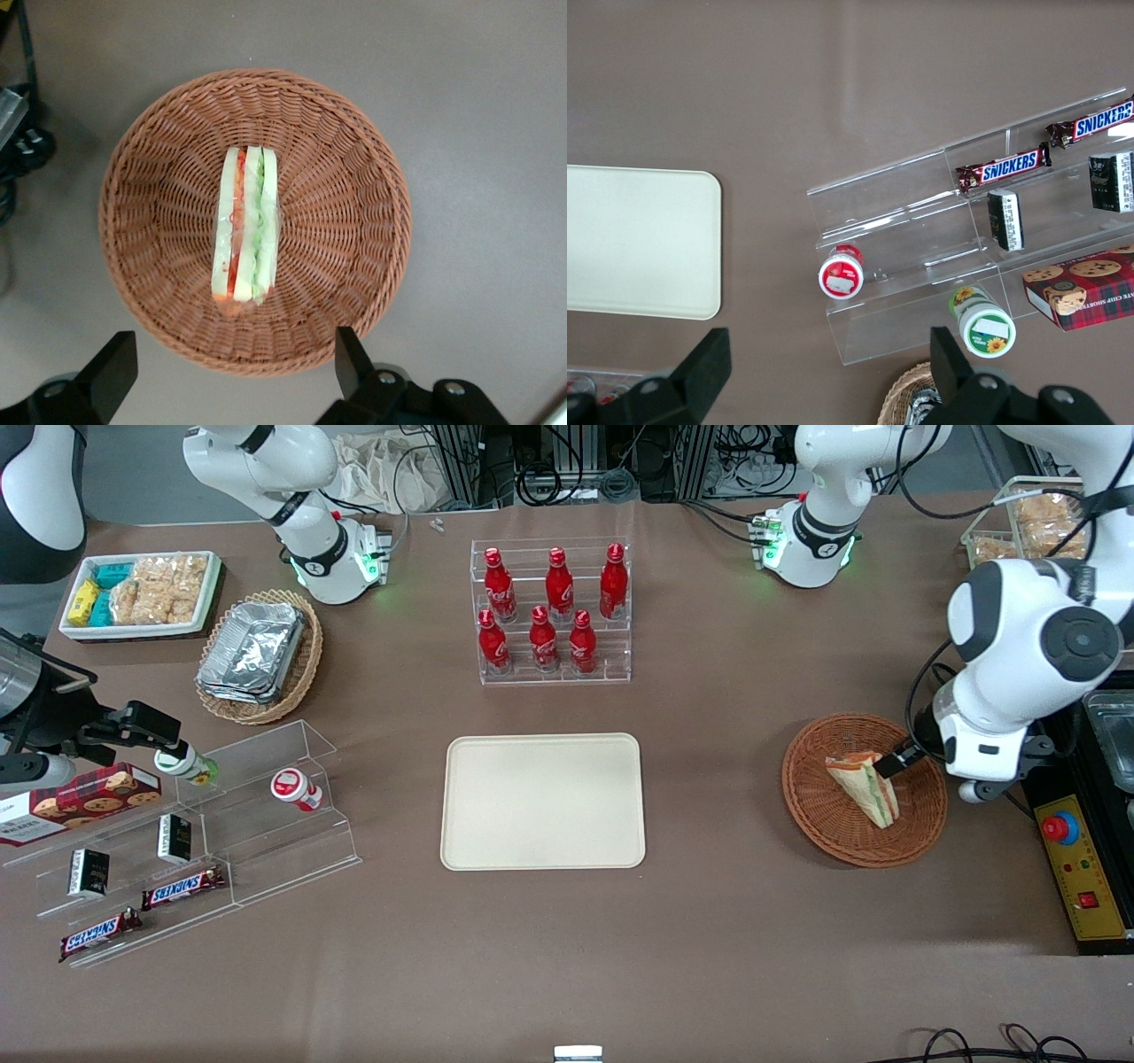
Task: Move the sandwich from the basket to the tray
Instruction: 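Lower the left gripper and close it on the wrapped sandwich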
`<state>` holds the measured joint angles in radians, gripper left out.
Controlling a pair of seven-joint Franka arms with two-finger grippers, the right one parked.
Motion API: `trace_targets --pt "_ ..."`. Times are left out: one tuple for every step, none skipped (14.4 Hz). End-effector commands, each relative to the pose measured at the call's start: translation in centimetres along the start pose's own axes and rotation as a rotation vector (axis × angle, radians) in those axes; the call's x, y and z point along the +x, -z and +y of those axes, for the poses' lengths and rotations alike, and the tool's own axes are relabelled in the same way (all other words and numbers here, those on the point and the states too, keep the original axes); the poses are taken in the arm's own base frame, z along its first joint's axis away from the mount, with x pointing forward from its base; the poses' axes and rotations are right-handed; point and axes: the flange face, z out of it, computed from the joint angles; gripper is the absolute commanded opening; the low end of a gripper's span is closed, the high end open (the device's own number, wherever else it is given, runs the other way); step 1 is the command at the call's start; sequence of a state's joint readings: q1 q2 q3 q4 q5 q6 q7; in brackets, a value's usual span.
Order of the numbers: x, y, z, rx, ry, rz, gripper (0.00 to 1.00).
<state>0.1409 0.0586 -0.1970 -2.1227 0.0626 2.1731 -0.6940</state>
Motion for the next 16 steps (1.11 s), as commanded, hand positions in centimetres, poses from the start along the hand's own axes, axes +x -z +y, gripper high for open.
trace_targets --pt "-1.4 -1.4 -1.5 -0.02 0.02 0.036 0.99" --pt "-1.0 -2.2 -1.7 -0.027 0.027 0.04 0.99" --pt "-0.8 -3.5 -2.1 -0.037 0.036 0.046 0.99" --pt "-0.9 -4.6 -2.3 -0.049 0.038 0.054 0.99" --pt "-0.9 -5.7 -2.5 -0.059 0.041 0.06 0.99" --pt "-1.0 -6.3 -2.6 -0.064 0.042 0.062 0.99" --pt "-1.1 -6.8 -2.6 -0.064 0.042 0.06 0.99" --pt "-1.3 -7.2 -2.7 -0.062 0.042 0.055 0.99" --pt "-1.3 -7.5 -2.7 -0.065 0.045 0.054 0.99" --pt "-1.2 -8.1 -2.6 -0.069 0.043 0.053 0.99" --pt "-1.1 -8.5 -2.5 -0.074 0.043 0.056 0.99" --pt "-0.9 -8.8 -2.8 -0.074 0.051 0.054 0.99" --pt "-0.9 -9.1 -2.7 -0.074 0.051 0.052 0.99" --pt "-1.0 -9.5 -2.9 -0.075 0.052 0.051 0.99" --pt "-1.4 -10.4 -3.1 -0.079 0.051 0.052 0.99" --pt "-1.8 -11.0 -3.3 -0.087 0.051 0.059 0.99"
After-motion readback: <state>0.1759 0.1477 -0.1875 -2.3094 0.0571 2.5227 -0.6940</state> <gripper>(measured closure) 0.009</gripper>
